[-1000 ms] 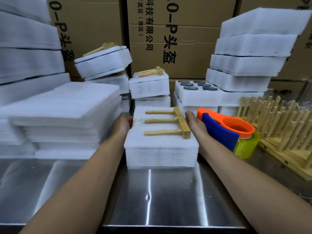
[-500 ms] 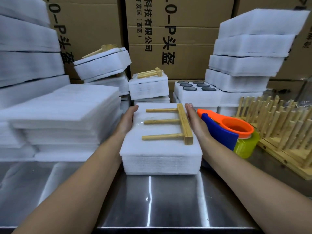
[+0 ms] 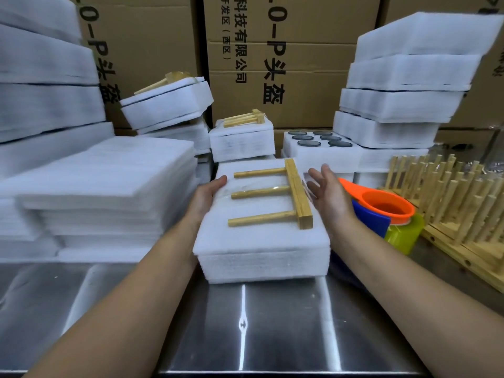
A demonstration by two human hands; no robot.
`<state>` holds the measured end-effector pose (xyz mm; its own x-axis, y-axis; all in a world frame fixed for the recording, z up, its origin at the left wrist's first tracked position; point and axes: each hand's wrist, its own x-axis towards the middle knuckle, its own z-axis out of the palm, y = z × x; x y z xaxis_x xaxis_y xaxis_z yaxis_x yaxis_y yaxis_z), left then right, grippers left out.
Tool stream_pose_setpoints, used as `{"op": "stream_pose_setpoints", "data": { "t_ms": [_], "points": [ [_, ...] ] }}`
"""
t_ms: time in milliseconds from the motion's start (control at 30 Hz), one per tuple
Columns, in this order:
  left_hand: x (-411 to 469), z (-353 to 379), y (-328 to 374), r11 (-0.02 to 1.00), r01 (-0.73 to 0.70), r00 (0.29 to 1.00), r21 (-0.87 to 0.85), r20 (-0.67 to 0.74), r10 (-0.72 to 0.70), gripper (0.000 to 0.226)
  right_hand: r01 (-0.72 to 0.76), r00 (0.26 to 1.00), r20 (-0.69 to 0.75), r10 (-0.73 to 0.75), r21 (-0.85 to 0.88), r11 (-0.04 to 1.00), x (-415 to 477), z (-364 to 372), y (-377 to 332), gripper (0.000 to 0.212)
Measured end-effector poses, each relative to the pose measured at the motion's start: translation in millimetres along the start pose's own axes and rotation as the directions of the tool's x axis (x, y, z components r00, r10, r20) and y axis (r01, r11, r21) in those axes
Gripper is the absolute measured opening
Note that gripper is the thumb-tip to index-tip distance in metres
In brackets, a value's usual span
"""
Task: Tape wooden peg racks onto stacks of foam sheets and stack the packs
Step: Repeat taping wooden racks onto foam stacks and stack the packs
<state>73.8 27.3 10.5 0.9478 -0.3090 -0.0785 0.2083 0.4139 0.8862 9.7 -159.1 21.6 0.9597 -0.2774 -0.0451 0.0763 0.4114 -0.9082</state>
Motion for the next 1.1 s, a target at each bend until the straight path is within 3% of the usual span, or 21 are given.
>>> {"op": "stream_pose_setpoints", "data": {
  "t_ms": [67, 167, 267, 400, 533, 633, 733, 867, 1000, 1100],
  "points": [
    [0.1, -0.8, -1.0, 0.998, -0.007, 1.000, -0.064, -0.031, 0.005, 0.026, -0.047, 0.994, 0.090, 0.054, -0.074, 0.996, -1.0, -3.4, -13.6, 0.062],
    [-1.2, -2.6, -5.3, 0.992, -0.008, 0.997, -0.129, -0.075, -0.001, 0.028, 0.002, 0.913, 0.358, 0.194, -0.480, 0.877, -7.3, -12.2, -27.2, 0.065],
    [-2.4, -3.3, -8.9, 0.986, -0.006, 0.998, -0.167, -0.065, -0.005, 0.030, 0.032, 0.879, 0.382, 0.285, -0.645, 0.764, -10.7, -17.0, -30.2, 0.053],
    [-0.7, 1.6, -8.2, 0.988, 0.022, 0.999, -0.153, -0.032, -0.027, 0.036, 0.027, 0.853, 0.409, 0.325, -0.657, 0.754, -11.8, -25.3, -36.9, 0.071],
    [1.0, 8.3, -8.0, 0.965, 0.020, 0.997, -0.260, 0.075, 0.000, 0.042, 0.090, 0.888, 0.404, 0.220, -0.621, 0.779, -15.5, -22.5, -40.6, 0.026],
    [8.2, 9.6, -5.8, 0.890, -0.032, 0.998, -0.454, 0.029, 0.051, 0.047, 0.036, 0.951, 0.290, 0.109, -0.454, 0.890, -16.6, -19.8, -49.3, 0.022],
    [12.0, 11.9, -8.6, 0.867, -0.008, 1.000, -0.498, 0.003, 0.011, 0.045, 0.078, 0.980, 0.201, -0.013, -0.318, 0.945, -15.3, -16.0, -74.0, 0.012],
    [16.4, 13.9, -23.0, 0.887, 0.110, 0.992, -0.448, -0.002, -0.125, 0.030, 0.224, 0.975, 0.095, -0.202, -0.370, 0.902, 13.5, 18.7, -108.6, 0.021],
    [19.7, 10.3, -27.7, 0.900, 0.075, 0.994, -0.429, -0.044, -0.104, 0.014, 0.277, 0.956, 0.021, -0.293, -0.389, 0.879, 70.3, 69.1, -123.0, 0.055],
    [21.0, 9.5, -28.6, 0.907, 0.060, 0.996, -0.416, -0.030, -0.079, 0.011, 0.290, 0.948, -0.008, -0.319, -0.396, 0.871, 107.9, 97.6, -128.7, 0.051]
  ]
}}
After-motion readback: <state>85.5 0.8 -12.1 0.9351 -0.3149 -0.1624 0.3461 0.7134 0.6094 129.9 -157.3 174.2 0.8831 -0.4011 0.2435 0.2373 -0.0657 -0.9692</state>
